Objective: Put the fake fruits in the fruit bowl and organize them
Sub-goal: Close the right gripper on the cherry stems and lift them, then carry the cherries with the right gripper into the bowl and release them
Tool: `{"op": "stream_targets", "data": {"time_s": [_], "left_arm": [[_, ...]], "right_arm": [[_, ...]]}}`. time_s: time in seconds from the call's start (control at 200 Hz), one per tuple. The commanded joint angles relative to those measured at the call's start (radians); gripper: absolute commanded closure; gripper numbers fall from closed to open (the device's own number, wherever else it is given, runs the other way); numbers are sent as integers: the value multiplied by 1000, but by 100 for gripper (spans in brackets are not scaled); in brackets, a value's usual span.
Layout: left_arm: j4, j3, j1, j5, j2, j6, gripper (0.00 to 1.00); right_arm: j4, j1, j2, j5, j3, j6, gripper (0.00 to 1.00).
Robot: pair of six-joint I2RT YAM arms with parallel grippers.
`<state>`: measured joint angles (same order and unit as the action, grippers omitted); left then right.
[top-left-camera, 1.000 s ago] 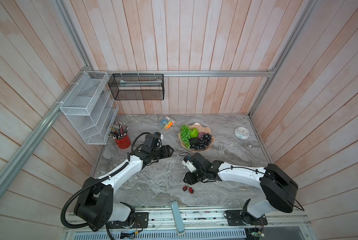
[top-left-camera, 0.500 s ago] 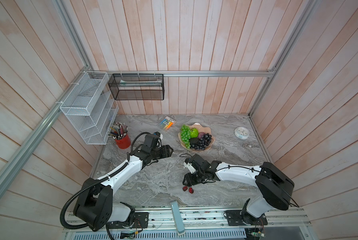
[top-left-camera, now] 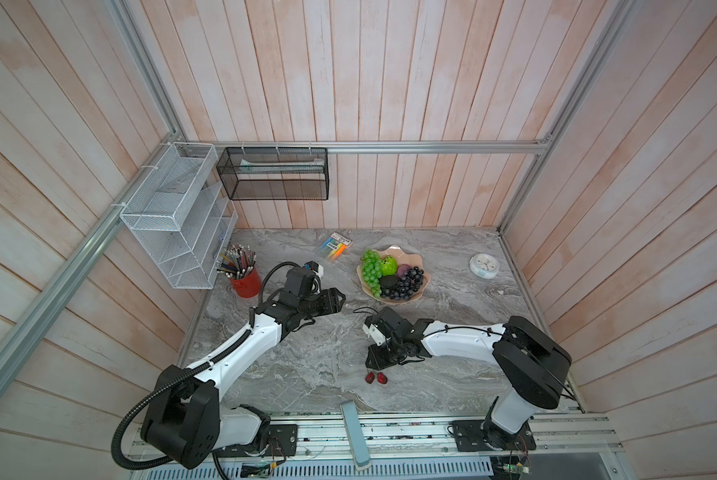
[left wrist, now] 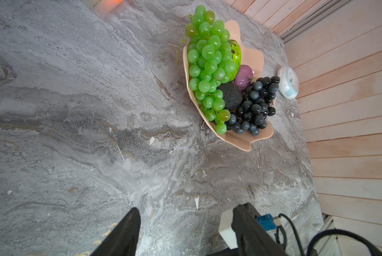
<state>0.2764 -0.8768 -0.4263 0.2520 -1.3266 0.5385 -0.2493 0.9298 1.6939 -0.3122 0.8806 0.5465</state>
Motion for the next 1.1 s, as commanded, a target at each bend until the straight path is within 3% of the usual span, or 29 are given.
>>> {"op": "stream_targets", "data": {"time_s": [0.0, 0.075, 0.205, 0.425, 0.635, 0.84, 1.095], "left_arm": [[3, 21, 3, -20, 13, -20, 31], [0, 29, 3, -24, 12, -20, 31], [0, 29, 9, -31, 10, -16, 31], [-3, 64, 10, -67, 68, 17, 30], [18, 79, 24, -123, 116, 36, 30], [66, 76, 46, -190, 156, 73, 30], [101, 62, 57, -182, 170, 90, 30]], "right_arm": [[-11, -4, 33, 38, -17, -14, 82], [15, -12, 27, 24, -39, -14, 92], [28, -39, -34, 35, -40, -36, 97], [-14, -146, -184, 19, 20, -77, 98], [-55, -263, -231, 39, 133, -155, 98], [57, -388, -156, 74, 248, -210, 98], [122, -402, 46, 52, 404, -368, 98]]}}
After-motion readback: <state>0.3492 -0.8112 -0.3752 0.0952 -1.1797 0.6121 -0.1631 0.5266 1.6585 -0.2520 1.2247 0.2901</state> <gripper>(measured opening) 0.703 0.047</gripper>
